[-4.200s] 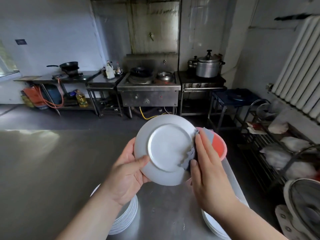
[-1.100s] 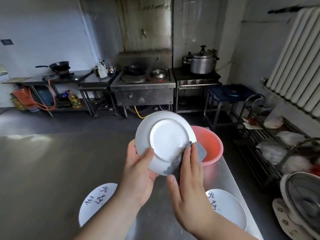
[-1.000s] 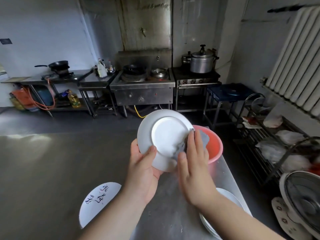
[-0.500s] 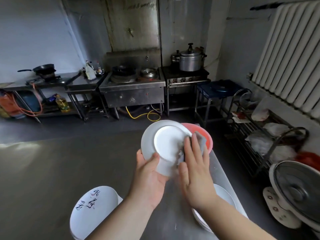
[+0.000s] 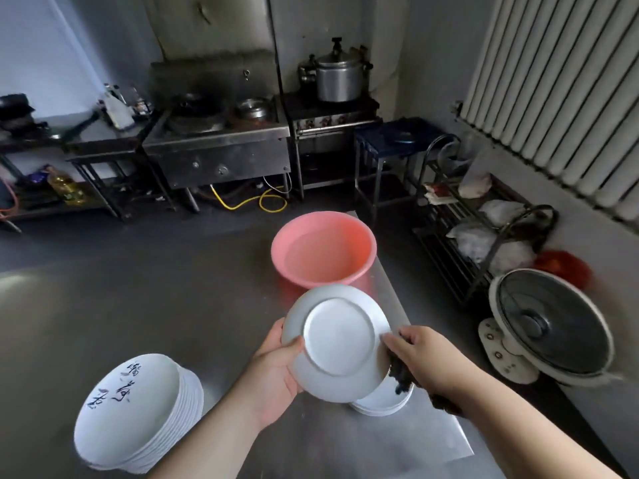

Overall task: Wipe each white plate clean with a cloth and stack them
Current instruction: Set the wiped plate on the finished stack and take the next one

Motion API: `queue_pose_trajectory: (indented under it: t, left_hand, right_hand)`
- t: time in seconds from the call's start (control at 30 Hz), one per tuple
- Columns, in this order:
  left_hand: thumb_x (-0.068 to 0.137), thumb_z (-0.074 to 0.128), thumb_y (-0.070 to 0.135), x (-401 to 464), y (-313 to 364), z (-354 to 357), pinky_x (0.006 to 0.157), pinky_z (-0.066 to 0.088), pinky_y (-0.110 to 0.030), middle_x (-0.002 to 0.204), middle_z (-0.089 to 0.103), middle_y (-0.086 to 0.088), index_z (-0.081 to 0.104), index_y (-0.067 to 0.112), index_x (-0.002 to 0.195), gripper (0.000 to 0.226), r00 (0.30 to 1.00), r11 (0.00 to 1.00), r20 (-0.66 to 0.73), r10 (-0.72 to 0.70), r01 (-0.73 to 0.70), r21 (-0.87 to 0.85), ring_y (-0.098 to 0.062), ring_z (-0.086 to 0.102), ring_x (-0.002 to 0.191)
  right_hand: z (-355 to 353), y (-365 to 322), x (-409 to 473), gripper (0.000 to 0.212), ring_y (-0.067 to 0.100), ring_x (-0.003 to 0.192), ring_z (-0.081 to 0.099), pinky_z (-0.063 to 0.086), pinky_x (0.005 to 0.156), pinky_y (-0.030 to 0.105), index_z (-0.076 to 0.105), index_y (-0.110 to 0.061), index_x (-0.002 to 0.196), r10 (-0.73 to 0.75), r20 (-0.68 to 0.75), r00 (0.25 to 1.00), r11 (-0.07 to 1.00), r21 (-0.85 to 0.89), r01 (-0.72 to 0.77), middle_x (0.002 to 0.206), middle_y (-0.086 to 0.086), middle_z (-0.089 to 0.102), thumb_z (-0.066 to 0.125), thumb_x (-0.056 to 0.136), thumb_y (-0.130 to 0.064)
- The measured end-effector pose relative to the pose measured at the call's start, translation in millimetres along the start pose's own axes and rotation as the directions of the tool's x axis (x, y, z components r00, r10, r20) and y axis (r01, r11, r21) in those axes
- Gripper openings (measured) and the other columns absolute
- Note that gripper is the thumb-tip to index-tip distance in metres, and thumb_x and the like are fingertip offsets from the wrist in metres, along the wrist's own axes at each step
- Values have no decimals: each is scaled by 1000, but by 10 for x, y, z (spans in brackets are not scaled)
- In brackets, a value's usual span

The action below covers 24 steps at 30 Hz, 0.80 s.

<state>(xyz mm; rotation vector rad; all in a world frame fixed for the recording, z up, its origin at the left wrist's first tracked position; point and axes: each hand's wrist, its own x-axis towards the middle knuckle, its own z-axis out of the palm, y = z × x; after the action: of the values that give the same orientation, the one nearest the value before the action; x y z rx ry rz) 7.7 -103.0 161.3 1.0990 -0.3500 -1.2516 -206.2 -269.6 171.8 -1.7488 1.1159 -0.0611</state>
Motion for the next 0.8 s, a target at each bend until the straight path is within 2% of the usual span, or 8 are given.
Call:
queue_pose_trajectory:
  t: [0.07, 0.17, 0.3, 0.37, 0.43, 0.57, 0.7, 0.8]
  left_hand:
    - [96, 67, 17, 89, -188, 24, 83, 58, -45, 140, 67, -9, 56, 28, 142, 48, 998, 994, -20, -61, 63, 90, -33, 68, 123]
    - [111, 51, 27, 227, -454, 113, 102, 52, -44, 144, 65, 1, 52, 31, 145, 35, 987, 959, -111, -113, 137, 246, -21, 65, 129]
    - [105, 13, 68, 372, -608, 357, 118, 36, -30, 148, 62, 13, 51, 28, 151, 71, 983, 935, -108, -150, 176, 307, -4, 49, 143]
    - [97, 13, 75, 458, -658, 422, 126, 24, -33, 157, 52, 6, 43, 19, 157, 87, 978, 956, -128, -167, 192, 220, -10, 38, 152]
    - [100, 15, 74, 536, -704, 429, 132, 11, -40, 169, 28, 2, 20, 13, 166, 90, 969, 948, -118, -216, 237, 214, -15, 25, 158]
    - [112, 44, 41, 654, -780, 346, 113, 44, -37, 148, 59, 5, 46, 27, 152, 43, 960, 758, -184, -212, 280, 589, -13, 55, 132]
    - [103, 46, 22, 760, -867, 243, 64, 49, -23, 116, 61, 3, 47, 24, 134, 30, 958, 428, -231, -172, 283, 858, -13, 59, 90]
    - [102, 51, 23, 839, -928, 216, 78, 51, -30, 125, 58, 2, 48, 22, 132, 30, 954, 326, -280, -104, 299, 897, -18, 58, 106]
  right_hand:
    - [-17, 208, 12, 68, 22, 44, 57, 38, 44, 21, 69, -17, 70, 110, 75, 991, 993, 25, -112, 66, 8, 75, 32, 93, -69]
    - [-55, 483, 90, 92, 24, 43, 52, 43, 47, 26, 71, -5, 72, 250, 96, 963, 956, 132, -261, 70, 17, 74, 14, 100, -71]
    - [-147, 714, 172, 102, 28, 47, 52, 45, 48, 29, 65, -3, 68, 296, 142, 945, 907, 270, -324, 70, 25, 66, 5, 94, -82]
    - [-187, 805, 238, 95, 27, 47, 56, 44, 46, 28, 67, -3, 76, 255, 162, 953, 894, 337, -296, 73, 22, 70, 13, 98, -79]
    - [-223, 881, 312, 63, 28, 49, 55, 44, 47, 30, 64, -6, 86, 207, 128, 970, 901, 361, -240, 75, 17, 73, 40, 101, -62]
    - [-231, 1049, 455, 22, 26, 51, 64, 55, 52, 38, 58, -22, 101, 150, -2, 989, 973, 178, -147, 66, 4, 72, 60, 81, -32]
    - [-143, 1144, 629, 31, 23, 45, 63, 50, 43, 31, 49, -38, 113, 151, 0, 989, 988, 20, -151, 67, 1, 75, 52, 85, -25]
    - [-61, 1195, 739, 28, 23, 41, 49, 43, 41, 32, 56, -40, 101, 157, 2, 988, 987, -28, -157, 62, 2, 70, 41, 80, -29]
